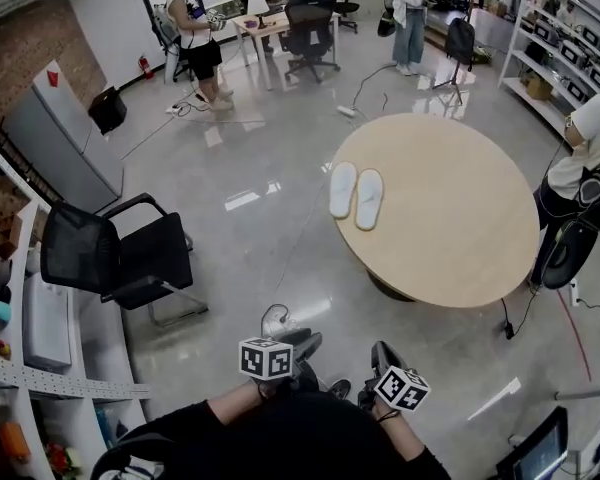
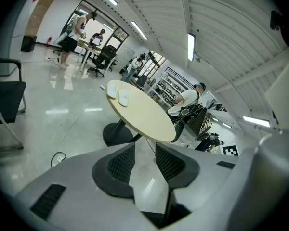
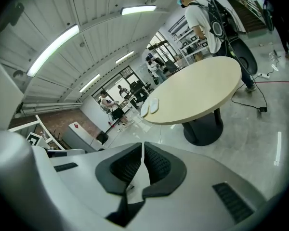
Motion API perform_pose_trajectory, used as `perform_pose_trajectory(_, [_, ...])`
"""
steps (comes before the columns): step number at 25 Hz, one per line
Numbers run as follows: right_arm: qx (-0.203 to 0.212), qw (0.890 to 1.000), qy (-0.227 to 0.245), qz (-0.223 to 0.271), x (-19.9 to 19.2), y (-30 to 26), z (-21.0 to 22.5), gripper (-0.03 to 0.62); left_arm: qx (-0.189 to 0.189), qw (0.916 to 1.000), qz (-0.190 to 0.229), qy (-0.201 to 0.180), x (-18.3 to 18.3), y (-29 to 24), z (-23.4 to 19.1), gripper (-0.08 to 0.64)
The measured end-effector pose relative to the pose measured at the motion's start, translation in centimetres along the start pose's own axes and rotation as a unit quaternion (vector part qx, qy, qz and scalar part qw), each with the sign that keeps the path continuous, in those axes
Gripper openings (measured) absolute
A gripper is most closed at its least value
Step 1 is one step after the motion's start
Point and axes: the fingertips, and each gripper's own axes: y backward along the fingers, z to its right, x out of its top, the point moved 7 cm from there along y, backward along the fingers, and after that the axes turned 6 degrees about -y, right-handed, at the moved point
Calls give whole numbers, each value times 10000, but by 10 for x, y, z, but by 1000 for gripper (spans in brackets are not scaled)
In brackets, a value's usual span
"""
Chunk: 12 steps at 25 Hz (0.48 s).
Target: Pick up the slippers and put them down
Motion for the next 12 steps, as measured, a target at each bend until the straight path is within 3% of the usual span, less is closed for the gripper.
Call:
perform_pose_trajectory(5, [-79,9998,-108,120,17,-5,12,28,-33,10000,-2,-4,16,-22,-1,147])
perform_pose_trajectory(12, [-548,9977,-158,370,45,-19,33,28,-457,9987,-169,116,38,-73,-12,147])
